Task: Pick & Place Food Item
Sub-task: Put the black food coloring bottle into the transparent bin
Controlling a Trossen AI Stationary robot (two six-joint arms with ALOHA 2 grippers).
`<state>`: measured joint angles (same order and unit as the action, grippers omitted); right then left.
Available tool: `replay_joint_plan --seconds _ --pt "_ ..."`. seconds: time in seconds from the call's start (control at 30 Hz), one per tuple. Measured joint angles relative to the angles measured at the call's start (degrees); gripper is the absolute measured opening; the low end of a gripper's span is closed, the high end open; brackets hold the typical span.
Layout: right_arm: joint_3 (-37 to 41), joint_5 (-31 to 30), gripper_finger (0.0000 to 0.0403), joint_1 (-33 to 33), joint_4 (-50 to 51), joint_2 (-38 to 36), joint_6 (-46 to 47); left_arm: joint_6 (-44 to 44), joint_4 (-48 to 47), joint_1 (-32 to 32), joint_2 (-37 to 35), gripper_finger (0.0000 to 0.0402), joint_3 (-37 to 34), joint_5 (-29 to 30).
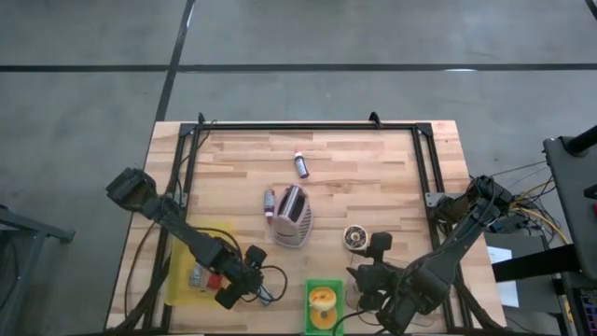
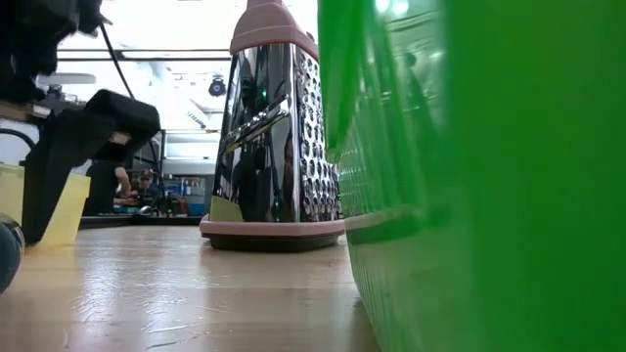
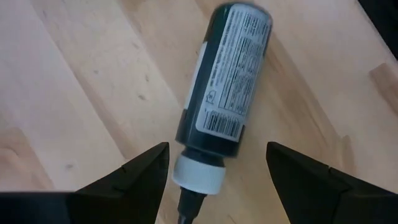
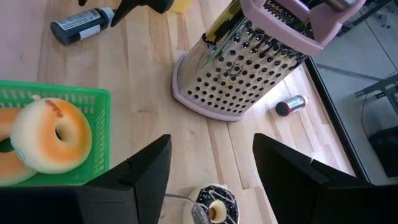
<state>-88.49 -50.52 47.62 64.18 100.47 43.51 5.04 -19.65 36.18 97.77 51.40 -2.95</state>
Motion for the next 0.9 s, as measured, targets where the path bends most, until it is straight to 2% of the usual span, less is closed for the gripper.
replay_joint_plan --seconds 0.5,0.67,0.9 --pt "0.0 0.0 0.0224 0.0 -0.1 0.0 0.0 1.2 0.6 0.0 1.8 0.0267 -0.1 0.7" --pt "0.0 0.0 0.0224 0.0 -0.2 0.0 0.0 1.0 0.6 0.0 1.8 0.0224 -0.1 2.3" --pt "0.0 0.0 0.0224 0.0 -0.2 0.0 0.0 0.4 0.5 0.0 1.8 0.0129 -0.1 2.7"
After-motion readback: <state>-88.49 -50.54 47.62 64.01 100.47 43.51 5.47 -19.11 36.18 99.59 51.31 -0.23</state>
